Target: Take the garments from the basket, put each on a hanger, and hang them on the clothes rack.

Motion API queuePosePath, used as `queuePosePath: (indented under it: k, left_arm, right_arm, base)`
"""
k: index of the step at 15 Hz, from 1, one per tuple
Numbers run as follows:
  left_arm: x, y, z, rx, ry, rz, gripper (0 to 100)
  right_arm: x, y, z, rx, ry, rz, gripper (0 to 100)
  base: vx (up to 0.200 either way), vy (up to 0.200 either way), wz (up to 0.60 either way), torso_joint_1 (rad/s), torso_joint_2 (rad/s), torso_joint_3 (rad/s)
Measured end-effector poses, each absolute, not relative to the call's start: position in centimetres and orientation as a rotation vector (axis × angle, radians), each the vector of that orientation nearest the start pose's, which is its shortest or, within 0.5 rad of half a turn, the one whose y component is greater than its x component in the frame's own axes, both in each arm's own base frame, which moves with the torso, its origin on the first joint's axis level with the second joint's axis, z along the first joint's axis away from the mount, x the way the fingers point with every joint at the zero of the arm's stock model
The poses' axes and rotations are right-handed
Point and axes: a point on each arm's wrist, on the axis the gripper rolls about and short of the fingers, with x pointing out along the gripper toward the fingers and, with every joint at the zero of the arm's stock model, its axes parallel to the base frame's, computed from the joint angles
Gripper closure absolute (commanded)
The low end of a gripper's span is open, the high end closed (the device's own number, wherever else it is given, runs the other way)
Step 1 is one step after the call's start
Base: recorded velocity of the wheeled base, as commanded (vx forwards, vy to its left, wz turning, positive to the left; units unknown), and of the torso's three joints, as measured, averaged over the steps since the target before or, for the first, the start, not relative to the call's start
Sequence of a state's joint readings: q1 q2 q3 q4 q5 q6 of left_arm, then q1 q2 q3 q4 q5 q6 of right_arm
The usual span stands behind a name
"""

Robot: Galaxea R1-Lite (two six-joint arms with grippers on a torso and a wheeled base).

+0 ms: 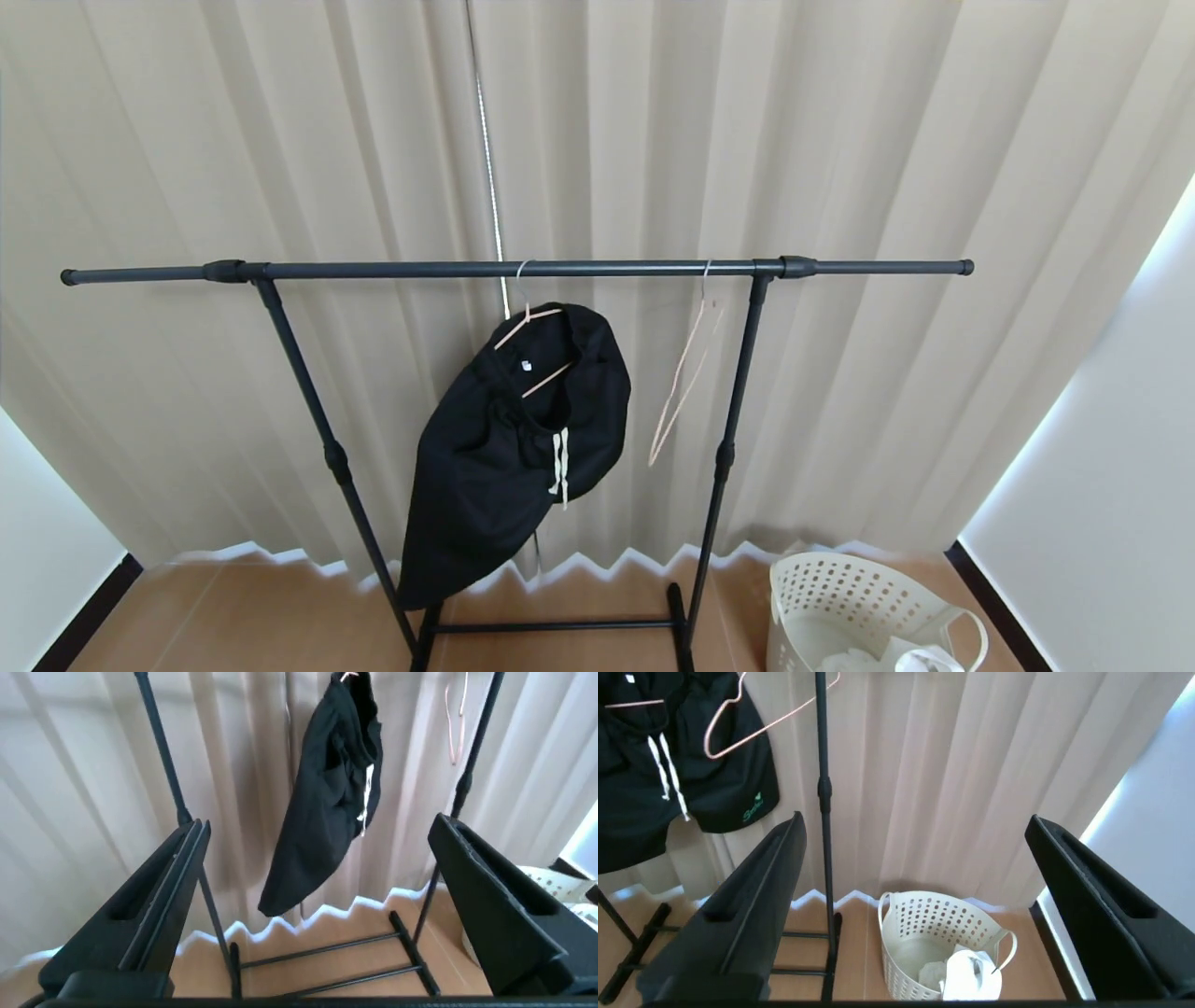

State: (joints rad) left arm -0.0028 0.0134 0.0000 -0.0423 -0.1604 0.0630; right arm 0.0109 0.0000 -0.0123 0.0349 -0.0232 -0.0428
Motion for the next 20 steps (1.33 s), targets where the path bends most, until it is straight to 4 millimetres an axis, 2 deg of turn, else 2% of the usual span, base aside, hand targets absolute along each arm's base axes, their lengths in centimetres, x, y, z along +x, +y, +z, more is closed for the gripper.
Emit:
queuePosePath:
  k: [4, 7, 12, 20]
  left_arm:
    - [-2.32, -0.24, 8.47, -0.042, -0.086, -0.110, 0]
    - [-2.28, -0.03, 7.69, 0.036, -0.013, -0.014, 0]
    - [-2.29, -0.18, 7.53, 0.036, 0.000, -0.086, 0]
    - [-2.29, -0.19, 7.54, 0.035, -0.001, -0.086, 0]
  right_arm:
    - [-2.39, 0.02, 7.53, -0.020, 0.021, 0.031, 0]
    - [-2.39, -0.01, 7.53, -0.019, 0.021, 0.016, 0]
    - [-2.39, 0.01, 7.54, -0.015, 0.021, 0.025, 0]
    - [-2.40, 0.01, 7.57, -0.008, 0.020, 0.026, 0]
  base:
    - [0.000, 0.000, 0.00, 0.000, 0.00, 0.000]
    - [0.000, 0.000, 0.00, 0.000, 0.00, 0.000]
    - [0.000, 0.000, 0.00, 0.000, 0.00, 0.000]
    - [0.000, 0.000, 0.00, -0.143, 0.32, 0.173]
